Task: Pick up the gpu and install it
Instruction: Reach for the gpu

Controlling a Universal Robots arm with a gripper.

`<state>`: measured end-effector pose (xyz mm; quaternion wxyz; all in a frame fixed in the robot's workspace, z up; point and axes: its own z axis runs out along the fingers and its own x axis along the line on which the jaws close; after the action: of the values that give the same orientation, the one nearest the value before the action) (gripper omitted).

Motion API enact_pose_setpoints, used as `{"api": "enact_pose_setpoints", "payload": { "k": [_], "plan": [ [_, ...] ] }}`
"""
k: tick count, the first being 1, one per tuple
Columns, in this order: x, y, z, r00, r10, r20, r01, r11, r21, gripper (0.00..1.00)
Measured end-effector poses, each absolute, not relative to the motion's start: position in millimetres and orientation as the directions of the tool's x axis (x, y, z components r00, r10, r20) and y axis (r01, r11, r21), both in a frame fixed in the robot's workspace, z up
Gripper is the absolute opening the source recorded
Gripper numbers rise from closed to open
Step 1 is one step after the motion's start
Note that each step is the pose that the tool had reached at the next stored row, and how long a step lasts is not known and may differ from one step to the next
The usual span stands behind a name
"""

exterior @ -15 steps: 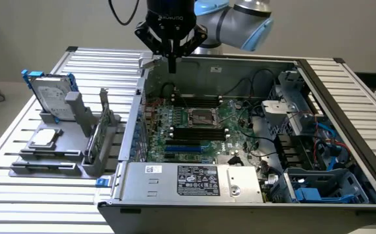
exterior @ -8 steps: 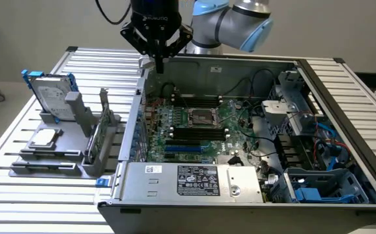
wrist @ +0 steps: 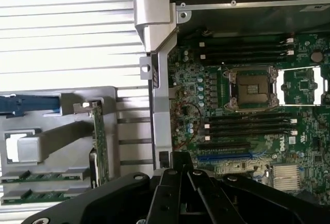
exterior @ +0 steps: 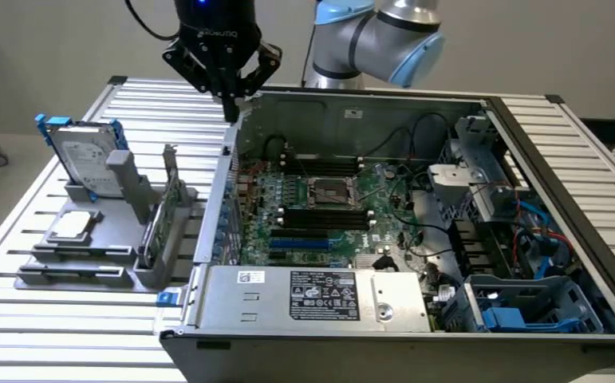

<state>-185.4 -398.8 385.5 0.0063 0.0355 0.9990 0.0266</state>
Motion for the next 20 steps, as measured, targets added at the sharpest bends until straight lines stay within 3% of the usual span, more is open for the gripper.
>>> {"api": "enact_pose_setpoints", "payload": {
  "k": [20],
  "plan": [
    [-276.4,-398.8,368.4,-0.997,0.071,0.003,0.071,0.996,0.048,0.11]
  ]
}}
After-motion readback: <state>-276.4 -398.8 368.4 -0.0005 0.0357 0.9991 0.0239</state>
